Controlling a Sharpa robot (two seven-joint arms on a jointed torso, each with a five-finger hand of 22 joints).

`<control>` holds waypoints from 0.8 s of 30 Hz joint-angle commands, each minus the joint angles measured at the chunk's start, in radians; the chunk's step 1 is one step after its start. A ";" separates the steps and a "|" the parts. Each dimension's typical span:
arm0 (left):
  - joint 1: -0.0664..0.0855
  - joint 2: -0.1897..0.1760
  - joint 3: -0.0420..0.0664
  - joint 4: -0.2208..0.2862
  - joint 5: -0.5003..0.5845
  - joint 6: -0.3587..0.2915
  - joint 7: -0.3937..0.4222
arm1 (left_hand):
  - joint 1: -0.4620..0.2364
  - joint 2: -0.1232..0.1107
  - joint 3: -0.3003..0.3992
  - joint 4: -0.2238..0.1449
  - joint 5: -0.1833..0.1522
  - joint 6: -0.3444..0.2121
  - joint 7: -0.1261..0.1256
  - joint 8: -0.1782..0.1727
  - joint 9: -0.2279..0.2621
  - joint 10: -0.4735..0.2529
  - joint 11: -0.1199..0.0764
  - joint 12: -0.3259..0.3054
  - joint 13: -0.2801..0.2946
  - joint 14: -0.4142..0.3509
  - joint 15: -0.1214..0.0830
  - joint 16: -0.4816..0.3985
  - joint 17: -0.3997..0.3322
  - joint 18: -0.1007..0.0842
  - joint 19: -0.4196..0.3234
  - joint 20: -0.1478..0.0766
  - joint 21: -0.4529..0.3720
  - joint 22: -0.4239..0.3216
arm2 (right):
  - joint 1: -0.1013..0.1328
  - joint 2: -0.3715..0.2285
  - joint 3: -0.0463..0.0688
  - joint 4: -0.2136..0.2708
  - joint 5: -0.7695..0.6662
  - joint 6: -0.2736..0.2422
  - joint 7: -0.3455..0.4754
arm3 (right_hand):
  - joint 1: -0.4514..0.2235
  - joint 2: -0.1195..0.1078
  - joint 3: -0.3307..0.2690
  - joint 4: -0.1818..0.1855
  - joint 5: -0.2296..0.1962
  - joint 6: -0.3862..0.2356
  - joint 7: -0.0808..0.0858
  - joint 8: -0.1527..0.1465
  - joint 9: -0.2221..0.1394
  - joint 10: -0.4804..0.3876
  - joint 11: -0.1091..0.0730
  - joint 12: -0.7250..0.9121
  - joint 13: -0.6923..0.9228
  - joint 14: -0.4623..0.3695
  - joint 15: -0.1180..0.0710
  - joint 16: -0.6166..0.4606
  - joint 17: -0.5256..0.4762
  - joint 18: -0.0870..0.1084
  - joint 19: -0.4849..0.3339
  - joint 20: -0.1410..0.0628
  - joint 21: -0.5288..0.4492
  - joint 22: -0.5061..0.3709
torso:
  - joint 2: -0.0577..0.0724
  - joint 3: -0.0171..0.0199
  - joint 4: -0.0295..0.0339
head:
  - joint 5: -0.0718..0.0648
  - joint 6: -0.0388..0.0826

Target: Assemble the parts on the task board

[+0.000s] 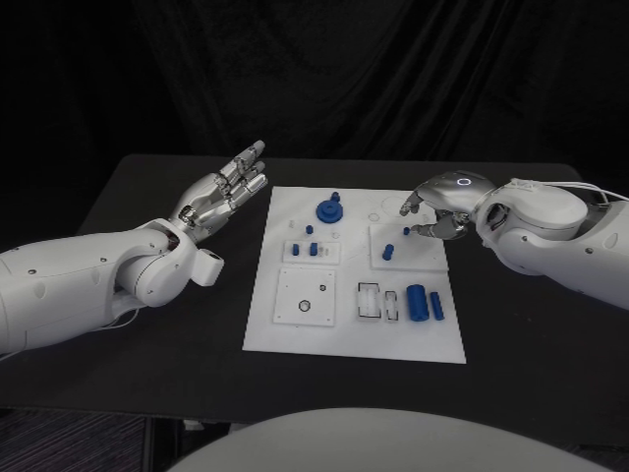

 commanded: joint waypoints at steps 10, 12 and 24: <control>-0.005 0.005 0.001 0.002 0.026 0.058 0.138 | 0.079 0.020 -0.036 -0.005 0.084 0.013 0.021 -0.003 0.002 0.000 0.073 0.006 0.001 -0.001 0.079 -0.004 -0.001 0.015 0.007 0.106 -0.003 0.006 | -0.022 0.046 0.000 -0.069 -0.018 -0.011 0.025 | 0.024 0.014 0.011 -0.010 0.019 0.014 -0.018 0.005 -0.001 0.050 -0.008 -0.010 -0.028 -0.002 -0.015 -0.004 -0.017 -0.007 0.005 -0.012 -0.010 0.107 | 0.004 0.0007 0.0060 | -0.010 0.000; -0.006 0.007 0.001 -0.001 0.026 0.061 0.138 | 0.105 0.015 -0.038 -0.005 0.119 0.019 0.038 -0.002 0.003 -0.001 0.074 0.002 0.000 -0.001 0.086 -0.004 -0.001 0.015 0.007 0.112 -0.003 0.004 | -0.025 0.050 0.000 -0.077 -0.015 -0.009 0.027 | 0.023 0.013 0.012 -0.010 0.023 0.027 -0.015 0.012 0.003 0.052 -0.008 -0.013 -0.034 -0.003 -0.015 -0.005 -0.019 -0.008 0.005 -0.014 -0.011 0.107 | 0.003 0.0010 0.0057 | -0.010 0.000; -0.007 0.020 0.001 -0.014 0.026 0.077 0.127 | 0.153 0.031 -0.036 -0.006 0.170 0.022 0.017 -0.001 0.003 -0.001 0.085 0.003 0.000 -0.001 0.098 -0.004 -0.001 0.016 0.009 0.120 -0.002 0.002 | -0.034 0.056 0.000 -0.101 0.031 0.018 0.034 | 0.021 0.019 0.021 -0.005 0.020 0.048 -0.002 0.019 0.011 0.092 -0.011 -0.007 -0.048 -0.003 -0.011 -0.002 -0.023 -0.008 0.006 -0.012 -0.014 0.107 | 0.002 0.0007 0.0069 | -0.010 0.000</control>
